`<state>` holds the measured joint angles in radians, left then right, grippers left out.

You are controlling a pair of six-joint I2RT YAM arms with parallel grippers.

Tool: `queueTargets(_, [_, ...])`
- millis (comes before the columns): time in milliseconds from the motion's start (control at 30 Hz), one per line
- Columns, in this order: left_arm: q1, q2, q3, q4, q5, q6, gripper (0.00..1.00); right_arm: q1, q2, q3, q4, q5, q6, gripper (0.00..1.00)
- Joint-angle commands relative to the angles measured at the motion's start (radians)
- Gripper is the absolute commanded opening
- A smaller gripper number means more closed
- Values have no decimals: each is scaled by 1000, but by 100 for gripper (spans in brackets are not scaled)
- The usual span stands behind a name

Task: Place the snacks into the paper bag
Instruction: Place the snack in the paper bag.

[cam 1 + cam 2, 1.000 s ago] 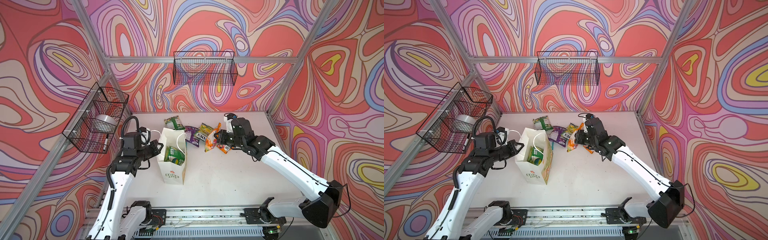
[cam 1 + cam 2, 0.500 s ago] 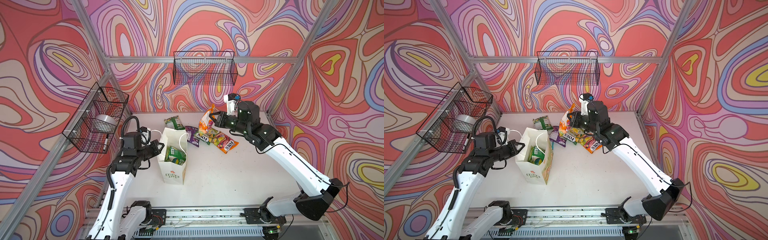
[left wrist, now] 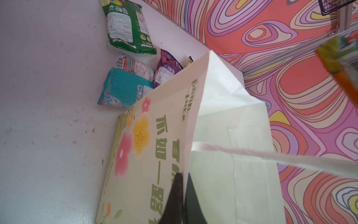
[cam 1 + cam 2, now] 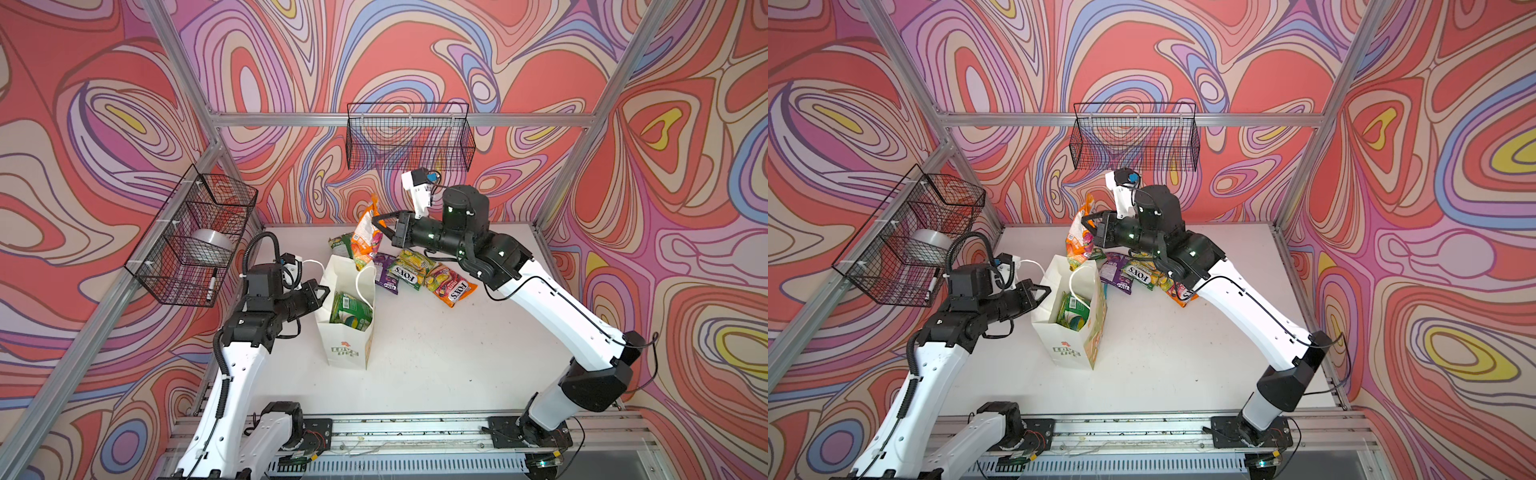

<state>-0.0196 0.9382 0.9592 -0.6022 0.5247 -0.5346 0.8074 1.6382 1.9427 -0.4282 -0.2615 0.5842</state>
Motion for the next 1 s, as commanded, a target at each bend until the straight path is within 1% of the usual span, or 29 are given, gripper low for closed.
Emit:
queueTargets(0, [3, -1, -7, 28, 18, -6, 0, 38, 18, 49, 35, -18, -28, 0])
queueTargets(133, [2, -1, -6, 28, 24, -6, 0, 68, 29, 46, 38, -19, -26, 0])
queueTargets(333, [3, -3, -5, 26, 17, -4, 0, 90, 41, 2, 23, -30, 2, 0])
queueTargets(567, [3, -3, -5, 24, 12, -2, 0, 104, 12, -87, 11, 13, 24, 0])
queueTargets(700, [3, -1, -4, 24, 10, -3, 0, 105, 17, -122, 12, 17, 38, 0])
queueTargets(967, [3, 1, -4, 20, 4, -2, 0, 116, 30, -175, -5, 84, 47, 0])
